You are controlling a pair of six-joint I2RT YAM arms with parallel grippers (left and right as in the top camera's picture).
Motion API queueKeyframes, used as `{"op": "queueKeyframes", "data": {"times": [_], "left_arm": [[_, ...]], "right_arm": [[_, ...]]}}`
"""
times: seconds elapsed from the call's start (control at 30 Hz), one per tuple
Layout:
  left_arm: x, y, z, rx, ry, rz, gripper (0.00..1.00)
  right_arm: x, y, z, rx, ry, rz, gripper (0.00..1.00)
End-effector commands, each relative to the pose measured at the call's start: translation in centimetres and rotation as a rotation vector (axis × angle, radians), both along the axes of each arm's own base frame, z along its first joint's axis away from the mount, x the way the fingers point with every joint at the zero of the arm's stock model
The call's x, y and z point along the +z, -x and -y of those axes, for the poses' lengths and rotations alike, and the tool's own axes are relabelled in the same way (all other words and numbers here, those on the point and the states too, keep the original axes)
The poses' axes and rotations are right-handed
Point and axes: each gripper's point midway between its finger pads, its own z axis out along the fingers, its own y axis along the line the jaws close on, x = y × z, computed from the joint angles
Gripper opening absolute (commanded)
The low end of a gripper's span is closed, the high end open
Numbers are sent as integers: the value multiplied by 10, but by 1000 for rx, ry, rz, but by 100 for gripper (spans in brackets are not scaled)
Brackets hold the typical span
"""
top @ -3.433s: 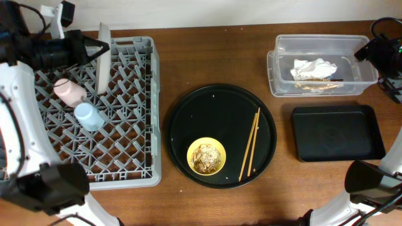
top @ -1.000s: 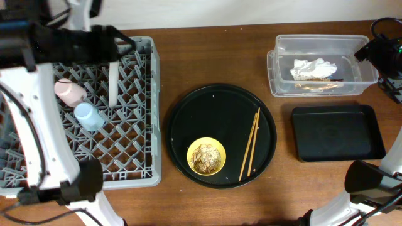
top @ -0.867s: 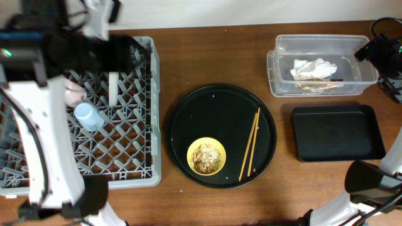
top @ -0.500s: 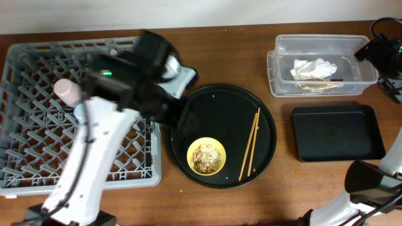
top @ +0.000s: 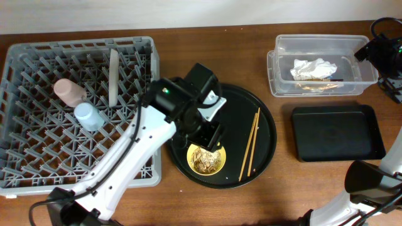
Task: Sort waste into correct bins and load items into the dishwasher rack
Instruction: 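Move the left gripper back over the tray to the chopsticks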
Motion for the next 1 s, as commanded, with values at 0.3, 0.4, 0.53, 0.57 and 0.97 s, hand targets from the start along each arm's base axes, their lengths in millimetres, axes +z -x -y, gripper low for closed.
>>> {"op": "queueKeyframes", "data": {"times": [0.3,0.4,0.53,0.57,0.97], "left_arm": [[-32,7,29,104,-196,219,63],[-44,-6,45,104,-173,324,63],[-58,-28,52,99,-176,467,63],[-60,-30,54,101,-168,472,63],[-39,-60,68,86,-21,186,58]], "right_arm": [[-1,2,3,-14,7,-10,98],[-1,2,3,-14,7,-9,99],[-1,2,3,-14,7,-10,99],[-1,2,3,-14,7,-10,99],[-1,2,3,-13,6,-10,99]]}}
